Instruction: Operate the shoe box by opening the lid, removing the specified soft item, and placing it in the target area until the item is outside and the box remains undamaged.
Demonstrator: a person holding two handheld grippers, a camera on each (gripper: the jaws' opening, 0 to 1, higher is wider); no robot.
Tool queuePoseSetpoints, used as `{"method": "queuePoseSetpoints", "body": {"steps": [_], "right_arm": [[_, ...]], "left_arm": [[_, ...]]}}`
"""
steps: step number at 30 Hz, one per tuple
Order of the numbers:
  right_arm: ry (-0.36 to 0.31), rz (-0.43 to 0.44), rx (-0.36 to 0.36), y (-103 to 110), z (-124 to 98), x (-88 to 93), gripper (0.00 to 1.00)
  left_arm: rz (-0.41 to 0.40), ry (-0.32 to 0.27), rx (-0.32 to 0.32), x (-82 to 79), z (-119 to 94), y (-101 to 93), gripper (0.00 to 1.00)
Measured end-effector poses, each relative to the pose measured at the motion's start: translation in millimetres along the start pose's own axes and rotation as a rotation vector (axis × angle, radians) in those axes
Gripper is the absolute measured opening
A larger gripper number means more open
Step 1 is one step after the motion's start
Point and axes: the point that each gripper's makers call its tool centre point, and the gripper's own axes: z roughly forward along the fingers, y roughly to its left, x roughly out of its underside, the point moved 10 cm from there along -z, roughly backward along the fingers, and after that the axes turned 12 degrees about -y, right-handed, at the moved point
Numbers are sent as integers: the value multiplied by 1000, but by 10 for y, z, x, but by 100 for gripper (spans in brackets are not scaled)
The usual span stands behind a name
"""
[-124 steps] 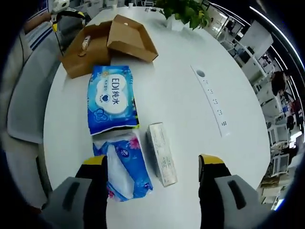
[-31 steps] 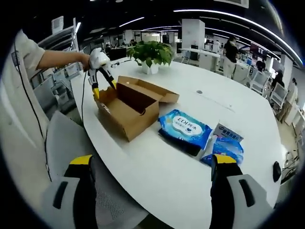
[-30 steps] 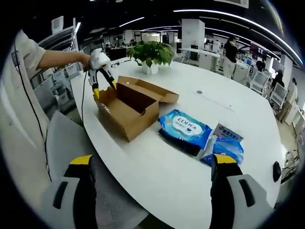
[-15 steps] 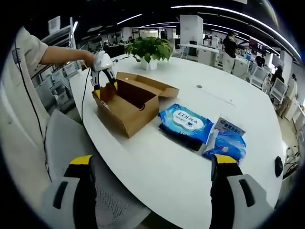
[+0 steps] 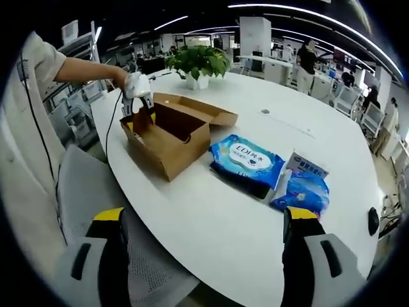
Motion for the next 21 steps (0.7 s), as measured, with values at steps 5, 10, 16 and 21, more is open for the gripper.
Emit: {"method": "queuePoseSetpoints", "body": {"steps": [5, 10, 16, 21], "right_arm": [[9, 0, -1, 11, 17, 12, 96], [6, -8, 4, 19, 17, 3, 96], [8, -7, 7, 35, 32, 18, 96], [6, -7, 4, 52, 49, 22, 96]], "left_arm": [[-3, -3, 20, -5, 22, -20, 53], [3, 10, 23, -3, 103, -37, 50], [3, 17, 27, 2, 180, -77, 47], [9, 16, 26, 11, 206, -103, 43]]}}
